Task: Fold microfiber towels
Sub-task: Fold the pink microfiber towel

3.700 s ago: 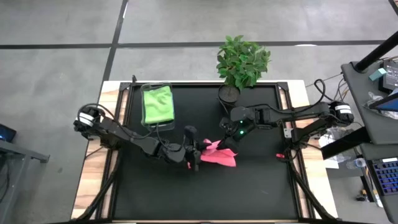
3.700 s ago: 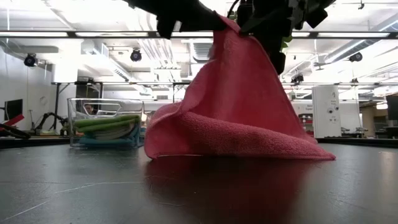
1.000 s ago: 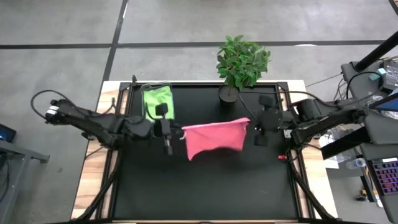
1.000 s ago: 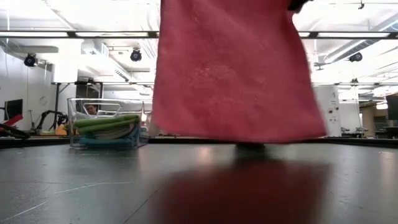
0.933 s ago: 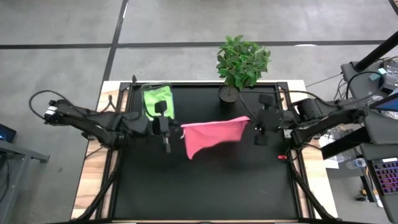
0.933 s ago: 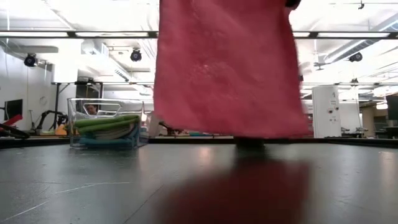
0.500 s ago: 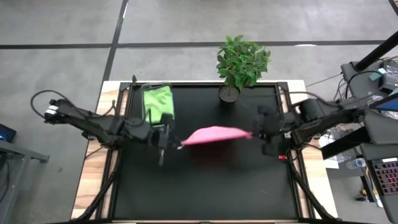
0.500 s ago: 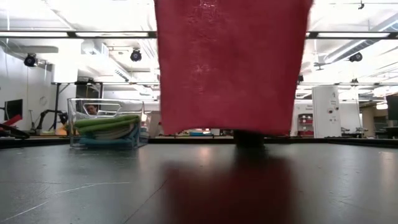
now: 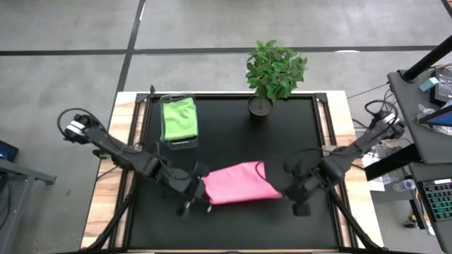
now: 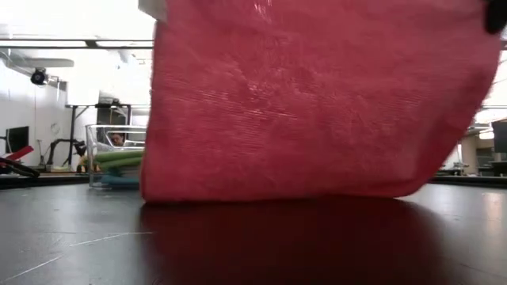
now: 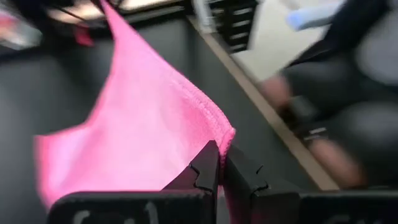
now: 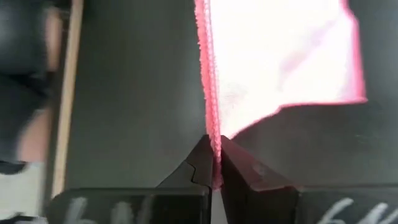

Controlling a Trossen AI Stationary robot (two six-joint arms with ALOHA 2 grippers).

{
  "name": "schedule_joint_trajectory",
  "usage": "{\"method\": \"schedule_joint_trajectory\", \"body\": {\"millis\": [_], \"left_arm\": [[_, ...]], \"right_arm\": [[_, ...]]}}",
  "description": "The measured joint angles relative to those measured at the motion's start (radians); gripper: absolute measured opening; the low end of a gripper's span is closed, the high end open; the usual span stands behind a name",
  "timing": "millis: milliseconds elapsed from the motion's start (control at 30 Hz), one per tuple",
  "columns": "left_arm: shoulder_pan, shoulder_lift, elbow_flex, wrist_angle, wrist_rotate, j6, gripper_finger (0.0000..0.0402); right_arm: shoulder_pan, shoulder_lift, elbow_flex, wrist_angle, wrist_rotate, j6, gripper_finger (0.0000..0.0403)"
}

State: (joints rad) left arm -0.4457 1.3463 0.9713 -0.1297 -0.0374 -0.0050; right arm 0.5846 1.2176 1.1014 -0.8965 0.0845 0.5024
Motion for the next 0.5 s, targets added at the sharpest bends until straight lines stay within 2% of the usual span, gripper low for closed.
{"method": "schedule_joint_trajectory", "body": {"millis": [100, 233, 400, 500], "left_arm": [[-0.026, 0.047, 0.010, 0.010, 0.076, -0.123, 0.0000], [-0.067, 0.115, 0.007, 0.079, 0.129, -0.200, 0.0000], [-0.101, 0.188, 0.008, 0.147, 0.144, -0.249, 0.0000], [-0.100, 0.205, -0.001, 0.146, 0.143, -0.266, 0.0000]], "right_arm": [[0.039, 0.043, -0.032, 0.126, -0.053, 0.034, 0.0008], [0.069, 0.129, -0.054, 0.281, -0.152, 0.055, 0.0008], [0.070, 0.235, -0.041, 0.317, -0.254, 0.068, 0.0008], [0.056, 0.255, -0.028, 0.329, -0.289, 0.026, 0.0008]]}}
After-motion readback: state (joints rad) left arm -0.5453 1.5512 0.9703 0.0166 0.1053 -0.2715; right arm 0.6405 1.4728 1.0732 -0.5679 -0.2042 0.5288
